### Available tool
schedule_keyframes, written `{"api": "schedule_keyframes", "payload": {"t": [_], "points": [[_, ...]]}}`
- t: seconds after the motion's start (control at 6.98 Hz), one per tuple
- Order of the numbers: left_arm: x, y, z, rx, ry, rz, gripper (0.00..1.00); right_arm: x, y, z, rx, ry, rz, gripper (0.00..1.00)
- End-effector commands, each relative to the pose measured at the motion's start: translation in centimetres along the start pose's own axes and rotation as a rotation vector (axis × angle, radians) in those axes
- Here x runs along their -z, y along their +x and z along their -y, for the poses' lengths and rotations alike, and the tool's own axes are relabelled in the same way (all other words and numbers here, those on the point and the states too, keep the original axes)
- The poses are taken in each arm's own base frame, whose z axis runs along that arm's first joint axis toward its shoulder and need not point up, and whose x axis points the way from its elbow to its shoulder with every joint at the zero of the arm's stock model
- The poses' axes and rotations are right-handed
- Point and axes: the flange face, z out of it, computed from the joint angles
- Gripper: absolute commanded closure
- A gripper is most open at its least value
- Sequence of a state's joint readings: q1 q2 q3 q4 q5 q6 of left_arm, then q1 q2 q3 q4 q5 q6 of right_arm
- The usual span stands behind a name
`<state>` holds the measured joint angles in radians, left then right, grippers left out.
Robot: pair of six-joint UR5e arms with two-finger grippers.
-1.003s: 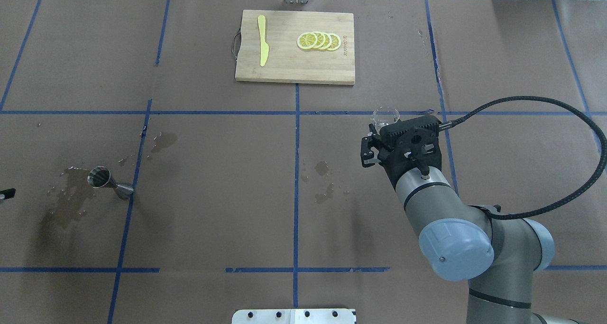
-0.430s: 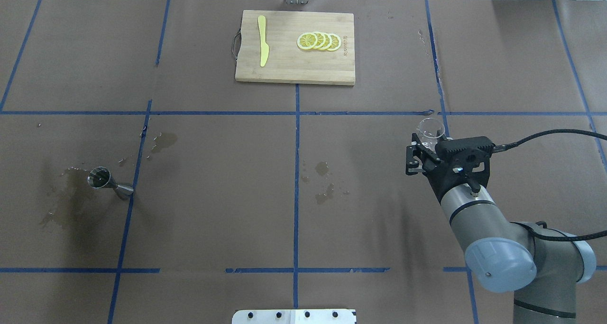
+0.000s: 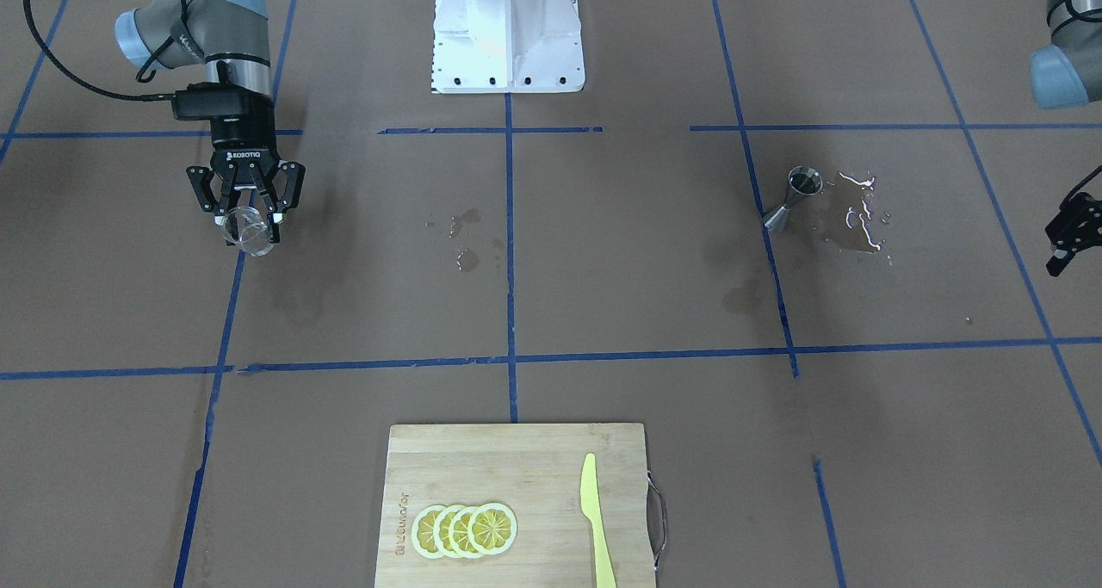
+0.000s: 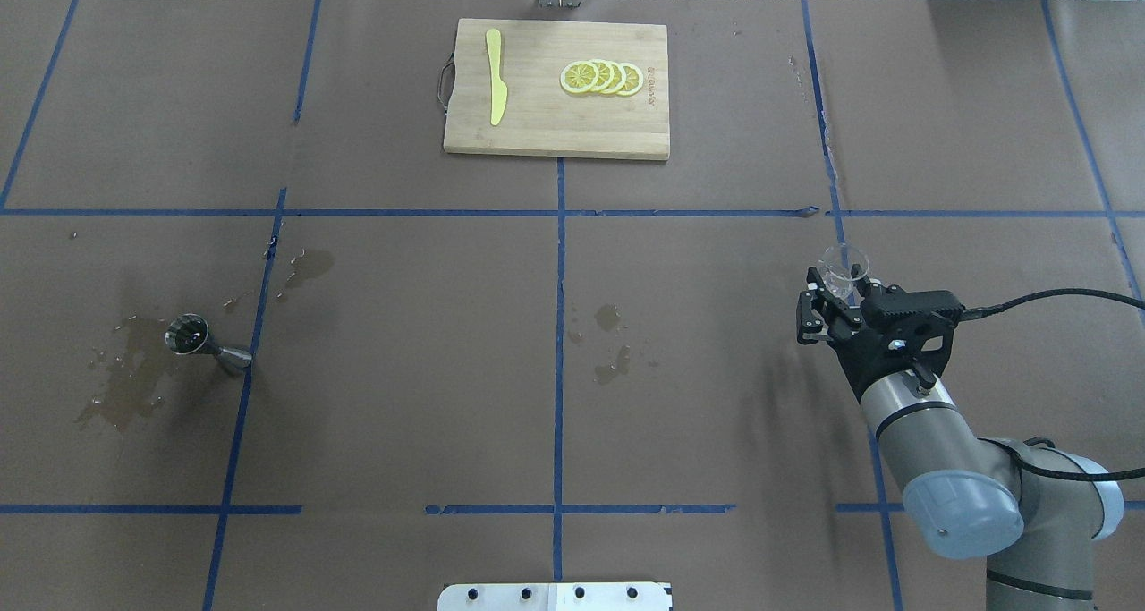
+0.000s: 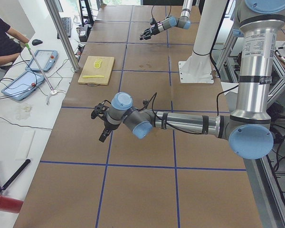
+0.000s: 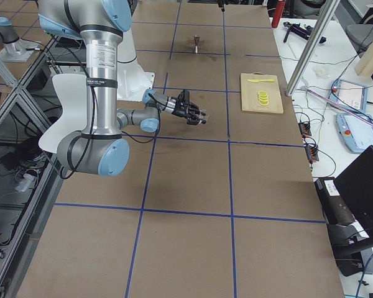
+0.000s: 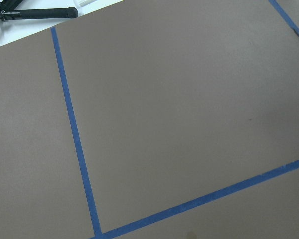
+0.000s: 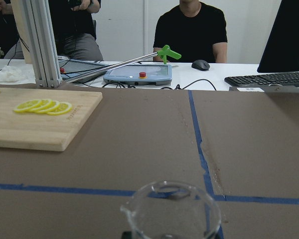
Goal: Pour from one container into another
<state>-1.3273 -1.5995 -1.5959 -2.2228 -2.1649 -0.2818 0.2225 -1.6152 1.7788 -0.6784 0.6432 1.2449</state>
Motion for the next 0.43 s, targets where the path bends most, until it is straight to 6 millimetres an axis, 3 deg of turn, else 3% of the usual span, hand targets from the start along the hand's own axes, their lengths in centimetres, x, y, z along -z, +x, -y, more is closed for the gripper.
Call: {"api": "schedule_keyframes", "payload": {"t": [0.0,0.29], "points": [[0.6,0.0,1.0,0.001,-0.004,-0.014,0.00,-1.8,4.4,-3.7,-0.028,0.044,0.004,1.00],[0.7,0.0,1.1,0.003,-0.002,-0.015,0.00,-1.5,7.1,-4.3,0.010,0.043,-0.024,0.98]]}}
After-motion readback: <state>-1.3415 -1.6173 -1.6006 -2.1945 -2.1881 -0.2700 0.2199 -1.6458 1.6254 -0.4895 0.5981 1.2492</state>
